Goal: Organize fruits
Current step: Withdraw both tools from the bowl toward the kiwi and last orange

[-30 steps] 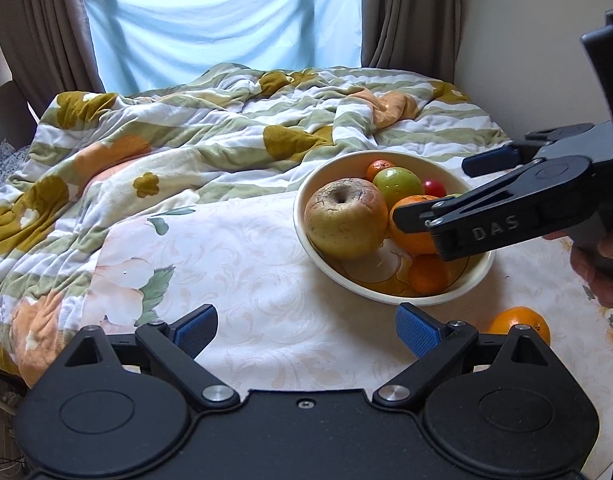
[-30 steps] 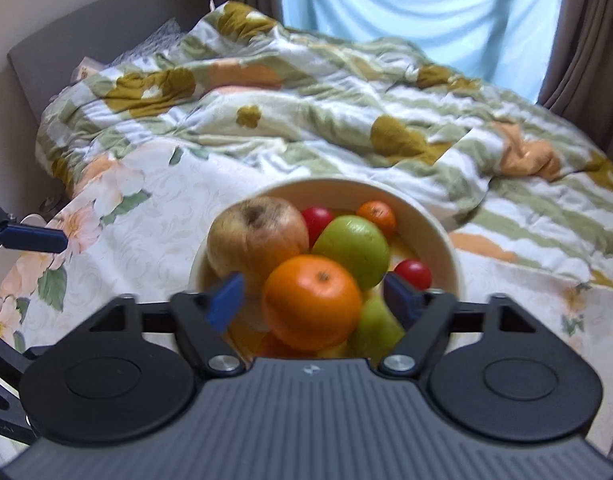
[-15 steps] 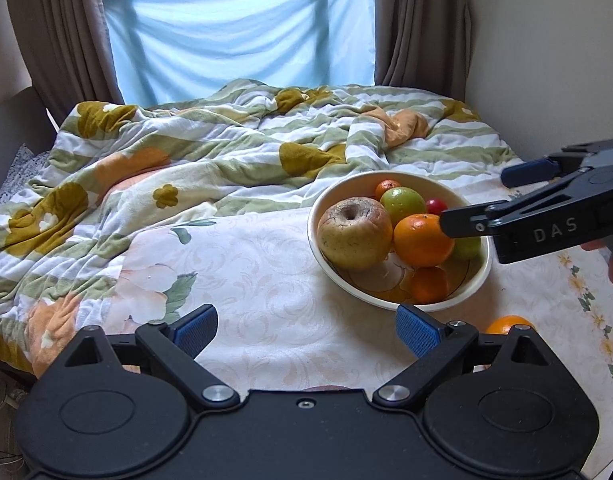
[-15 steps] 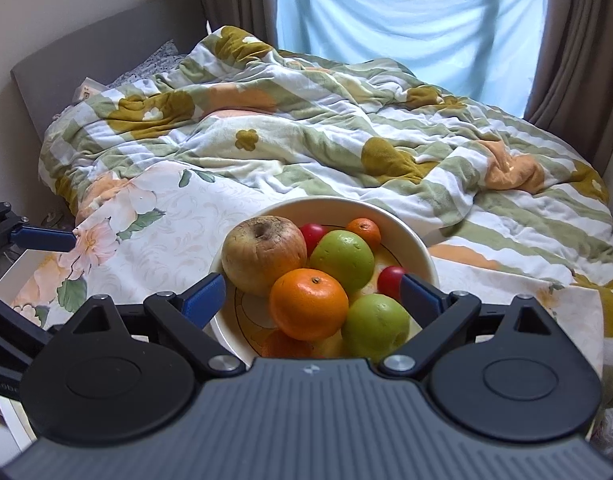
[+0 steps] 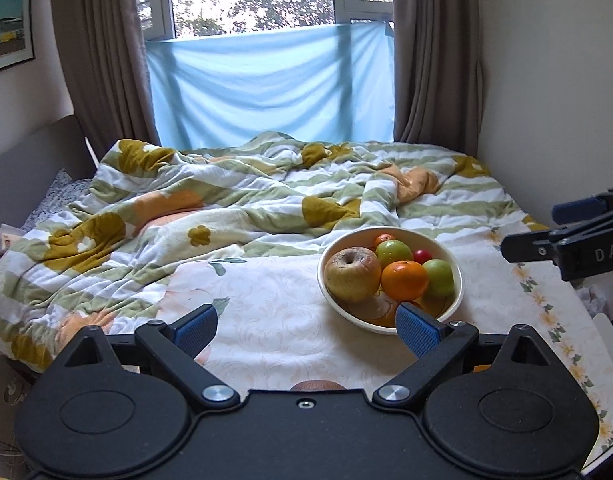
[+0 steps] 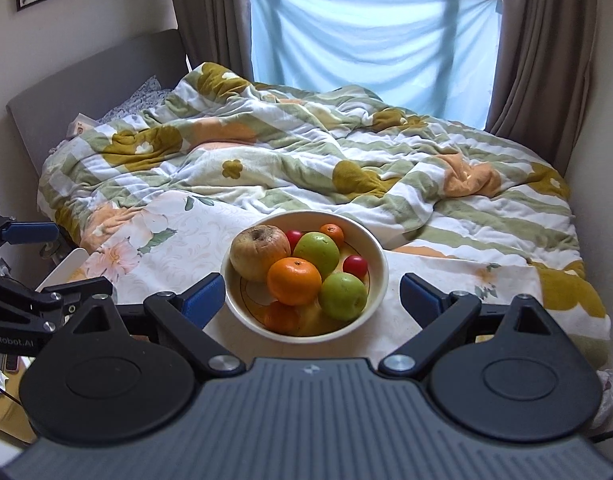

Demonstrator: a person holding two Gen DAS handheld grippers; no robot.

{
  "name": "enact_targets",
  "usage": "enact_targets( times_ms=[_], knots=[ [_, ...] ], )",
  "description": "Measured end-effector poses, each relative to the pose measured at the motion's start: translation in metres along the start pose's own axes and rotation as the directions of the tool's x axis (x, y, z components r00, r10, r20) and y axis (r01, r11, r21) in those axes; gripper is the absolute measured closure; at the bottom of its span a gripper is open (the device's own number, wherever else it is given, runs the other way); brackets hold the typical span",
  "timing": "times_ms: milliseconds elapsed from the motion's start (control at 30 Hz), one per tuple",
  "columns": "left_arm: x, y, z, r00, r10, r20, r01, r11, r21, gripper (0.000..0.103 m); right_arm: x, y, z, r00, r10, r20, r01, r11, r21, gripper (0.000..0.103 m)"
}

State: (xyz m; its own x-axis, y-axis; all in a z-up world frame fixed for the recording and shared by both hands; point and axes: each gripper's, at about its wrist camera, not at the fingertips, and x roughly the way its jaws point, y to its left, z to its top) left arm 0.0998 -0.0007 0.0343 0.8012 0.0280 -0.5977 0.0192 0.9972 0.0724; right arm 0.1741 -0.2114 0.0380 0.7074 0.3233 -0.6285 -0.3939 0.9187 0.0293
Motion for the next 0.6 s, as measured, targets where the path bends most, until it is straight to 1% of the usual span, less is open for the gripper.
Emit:
enact_targets(
  times_ms=[33, 100, 200, 300, 400, 500, 600],
  knots=[
    [-0.006, 0.001, -0.002, 1.0, 0.006, 0.008, -0.006, 1.0, -0.008, 0.0, -0.007, 0.0, -0.002, 1.0, 0.0, 0.0, 0.0, 1.0, 0.005, 0.0],
    [-0.017, 0.003, -0.008, 1.0, 0.017, 0.019, -0.017, 1.0, -0.018, 0.0, -0.018, 0.0, -0.005, 1.0, 0.003, -0.001, -0.003, 1.0, 0.015, 0.0],
    [-0.022, 0.005, -0.016, 1.0, 0.03, 0.002, -0.03, 0.999, -0.021, 0.0, -0.031, 0.003, -0.012, 1.0, 0.006, -0.004, -0.006, 1.0, 0.022, 0.0],
    [-0.021, 0.008, -0.028, 0.999, 0.035, -0.034, -0.036, 0.999, -0.026, 0.0, -0.038, 0.009, -0.022, 1.0, -0.003, -0.01, 0.003, 1.0, 0.02, 0.0],
    [-0.016, 0.009, -0.042, 0.997, 0.021, -0.069, -0.022, 1.0, -0.019, 0.0, -0.039, 0.014, -0.035, 1.0, -0.017, -0.025, 0.018, 0.999, 0.033, 0.0],
    [-0.007, 0.009, -0.057, 0.994, 0.016, -0.105, -0.015, 1.0, 0.008, 0.0, -0.036, 0.019, -0.052, 0.999, -0.033, -0.042, 0.035, 0.998, 0.058, 0.0],
    [0.007, 0.009, -0.07, 0.991, -0.001, -0.131, 0.004, 1.0, 0.025, 0.0, -0.028, 0.025, -0.066, 0.995, -0.067, -0.073, 0.071, 0.996, 0.059, 0.0]
  ],
)
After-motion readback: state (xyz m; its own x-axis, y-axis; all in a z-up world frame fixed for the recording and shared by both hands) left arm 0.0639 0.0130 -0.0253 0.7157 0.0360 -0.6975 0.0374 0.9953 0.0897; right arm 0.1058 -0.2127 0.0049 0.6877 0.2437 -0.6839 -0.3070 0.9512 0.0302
